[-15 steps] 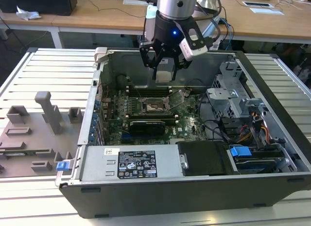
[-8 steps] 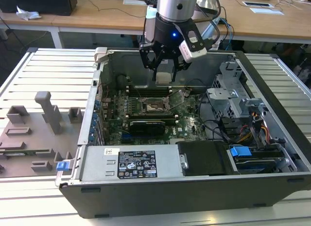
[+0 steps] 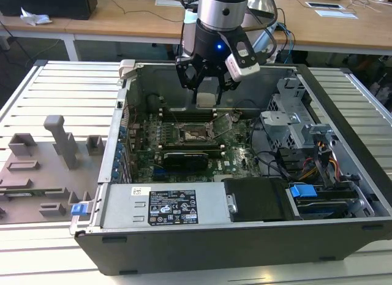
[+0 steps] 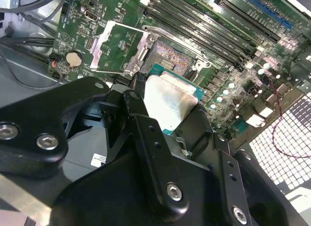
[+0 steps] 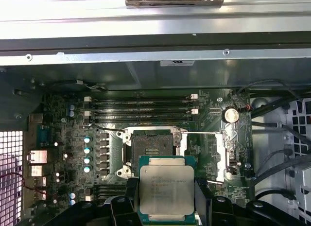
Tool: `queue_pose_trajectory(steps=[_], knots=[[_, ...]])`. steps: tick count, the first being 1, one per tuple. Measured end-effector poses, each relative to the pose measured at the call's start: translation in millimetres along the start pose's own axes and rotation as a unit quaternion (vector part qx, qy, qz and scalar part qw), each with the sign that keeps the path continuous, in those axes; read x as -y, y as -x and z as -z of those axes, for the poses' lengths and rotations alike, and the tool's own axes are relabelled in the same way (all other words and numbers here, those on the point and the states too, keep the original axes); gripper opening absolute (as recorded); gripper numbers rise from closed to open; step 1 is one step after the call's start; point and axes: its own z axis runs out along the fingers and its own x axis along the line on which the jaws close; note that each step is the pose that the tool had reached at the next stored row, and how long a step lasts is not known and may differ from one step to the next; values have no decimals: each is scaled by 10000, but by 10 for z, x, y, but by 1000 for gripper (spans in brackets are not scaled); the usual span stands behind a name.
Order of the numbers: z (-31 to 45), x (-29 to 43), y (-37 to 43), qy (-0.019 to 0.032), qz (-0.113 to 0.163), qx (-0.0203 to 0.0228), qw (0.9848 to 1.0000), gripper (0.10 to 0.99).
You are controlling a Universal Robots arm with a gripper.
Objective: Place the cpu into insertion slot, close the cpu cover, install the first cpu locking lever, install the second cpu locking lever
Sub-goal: 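Place the cpu into insertion slot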
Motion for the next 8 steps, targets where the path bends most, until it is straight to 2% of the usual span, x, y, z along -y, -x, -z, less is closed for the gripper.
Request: queue_pose_trajectory(steps=[8], knots=[[-33, 3, 1, 0, 0, 0, 10000, 541]])
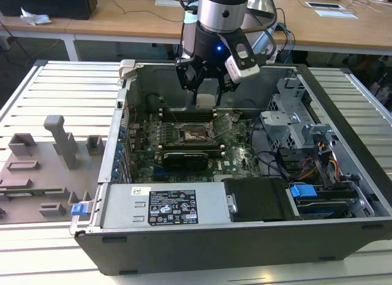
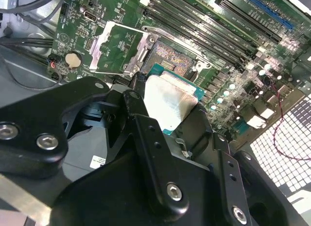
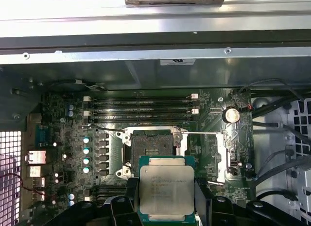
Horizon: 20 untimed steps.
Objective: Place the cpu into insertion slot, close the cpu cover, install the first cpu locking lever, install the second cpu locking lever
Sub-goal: 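Place the cpu into insertion slot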
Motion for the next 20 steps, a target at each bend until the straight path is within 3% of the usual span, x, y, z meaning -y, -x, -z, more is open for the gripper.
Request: queue_pose_trajectory(steps=[20], knots=[[-177, 15, 3, 0, 0, 0, 10000, 541]])
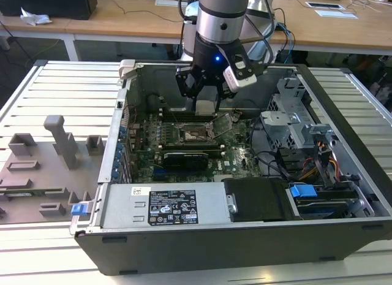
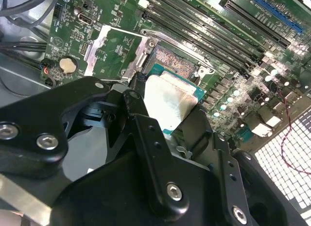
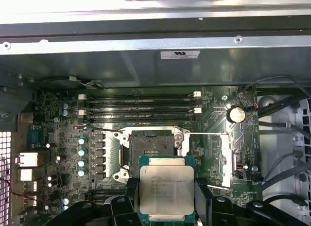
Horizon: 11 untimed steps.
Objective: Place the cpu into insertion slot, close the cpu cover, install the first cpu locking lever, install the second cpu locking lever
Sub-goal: 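Place the cpu into insertion slot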
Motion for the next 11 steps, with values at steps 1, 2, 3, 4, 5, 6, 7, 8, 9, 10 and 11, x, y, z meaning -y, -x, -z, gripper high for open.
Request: queue_pose_trajectory(steps=[1, 2, 3, 4, 5, 6, 7, 8, 9, 10, 11], knots=[[-22, 2, 0, 0, 0, 0, 10000, 541], [-38, 3, 1, 0, 0, 0, 10000, 541], [-63, 5, 1, 0, 0, 0, 10000, 541], [-90, 8, 2, 0, 0, 0, 10000, 541], [-102, 8, 2, 0, 0, 0, 10000, 541], [-114, 10, 2, 0, 0, 0, 10000, 541], [-129, 11, 3, 0, 0, 0, 10000, 541], [-141, 12, 3, 0, 0, 0, 10000, 541], [-161, 14, 3, 0, 0, 0, 10000, 541], [-171, 14, 3, 0, 0, 0, 10000, 541], [-177, 15, 3, -7, -1, 0, 10000, 541]])
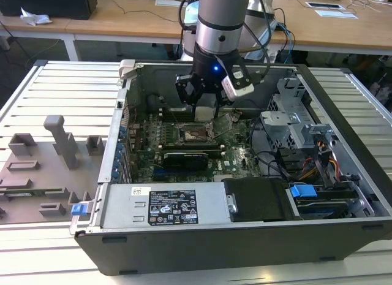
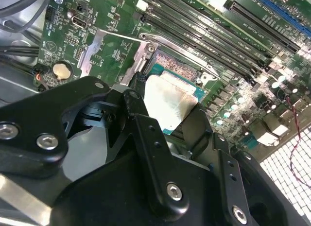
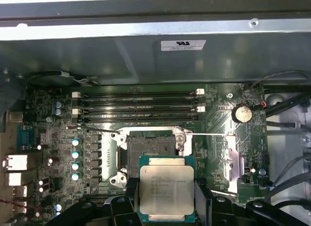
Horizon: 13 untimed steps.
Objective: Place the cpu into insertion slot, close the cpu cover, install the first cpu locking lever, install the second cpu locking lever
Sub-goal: 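Place the cpu into insertion slot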
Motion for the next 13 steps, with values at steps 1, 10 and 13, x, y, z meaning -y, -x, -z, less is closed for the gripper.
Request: queue_pose_trajectory(steps=[1, 10, 13], knots=[[-4, -1, -1, -29, -2, 0, 10000, 541], [-44, -88, -1, -250, -3, 6, 9997, 541], [-45, -89, -1, -250, -4, 6, 9997, 541]])
